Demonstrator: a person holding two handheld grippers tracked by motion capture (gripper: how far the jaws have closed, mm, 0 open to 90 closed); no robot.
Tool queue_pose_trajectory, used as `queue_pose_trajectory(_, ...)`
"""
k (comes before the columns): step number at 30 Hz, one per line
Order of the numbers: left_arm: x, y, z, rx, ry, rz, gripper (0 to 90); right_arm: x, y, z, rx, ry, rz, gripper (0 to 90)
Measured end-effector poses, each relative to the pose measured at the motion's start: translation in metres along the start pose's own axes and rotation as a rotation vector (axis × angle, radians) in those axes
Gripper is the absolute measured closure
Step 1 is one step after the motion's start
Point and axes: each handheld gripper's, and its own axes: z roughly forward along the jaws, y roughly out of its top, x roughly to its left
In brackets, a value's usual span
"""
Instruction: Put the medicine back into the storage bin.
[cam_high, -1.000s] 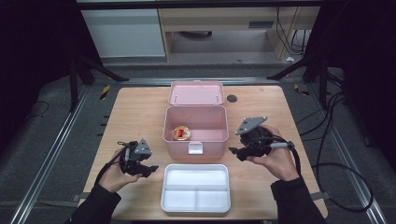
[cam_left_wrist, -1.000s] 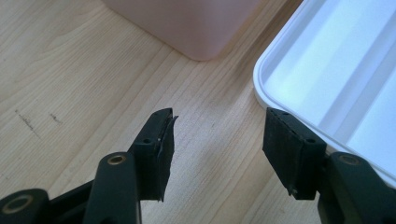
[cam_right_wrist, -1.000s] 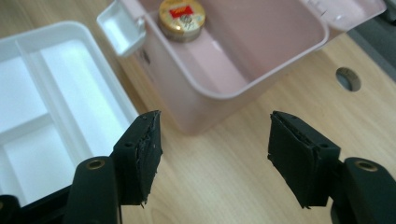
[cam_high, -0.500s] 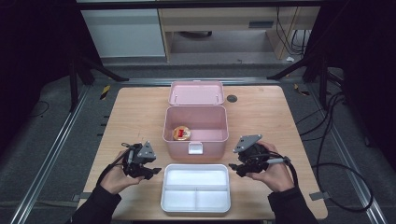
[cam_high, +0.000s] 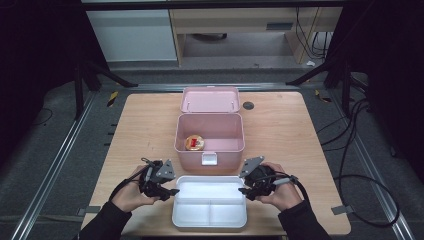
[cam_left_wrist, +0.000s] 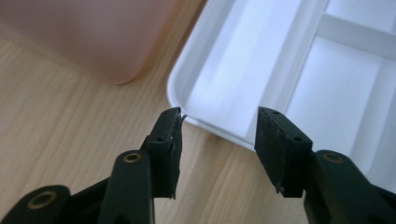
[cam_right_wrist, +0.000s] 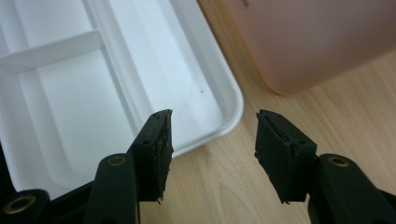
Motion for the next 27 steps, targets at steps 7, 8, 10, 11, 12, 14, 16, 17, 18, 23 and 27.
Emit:
queue_pose_trajectory(7,-0.007,0.004,0.006,0.020,-0.034,0.032,59.1,0.009,0.004,0.013,0.037,0.037,-0.046,51.1)
queue_pose_trajectory(8,-0.009,0.005,0.008,0.029,-0.048,0.048,59.7,0.012,0.005,0.017,0.047,0.048,-0.066,52.8)
queue_pose_trajectory(10,-0.012,0.007,0.012,0.045,-0.057,0.063,61.3,0.014,0.006,0.021,0.057,0.061,-0.083,55.4)
queue_pose_trajectory(11,-0.012,0.007,0.012,0.045,-0.057,0.063,61.9,0.015,0.006,0.023,0.063,0.068,-0.087,56.0)
queue_pose_trajectory(12,-0.015,0.009,0.014,0.067,-0.061,0.081,62.6,0.016,0.006,0.025,0.071,0.074,-0.089,56.9)
queue_pose_trajectory(14,-0.018,0.011,0.016,0.081,-0.067,0.093,63.9,0.017,0.006,0.028,0.075,0.082,-0.102,61.6)
queue_pose_trajectory(16,-0.019,0.012,0.017,0.091,-0.071,0.098,65.7,0.018,0.007,0.029,0.079,0.093,-0.105,63.9)
queue_pose_trajectory(17,-0.021,0.014,0.020,0.110,-0.076,0.110,65.8,0.018,0.007,0.028,0.084,0.096,-0.109,63.6)
queue_pose_trajectory(18,-0.021,0.015,0.021,0.117,-0.078,0.114,65.9,0.019,0.008,0.028,0.089,0.097,-0.114,63.2)
queue_pose_trajectory(23,-0.023,0.017,0.027,0.146,-0.085,0.122,68.0,0.024,0.010,0.027,0.110,0.132,-0.130,66.8)
queue_pose_trajectory(27,-0.023,0.019,0.030,0.164,-0.093,0.127,71.0,0.027,0.008,0.032,0.167,0.148,-0.149,69.6)
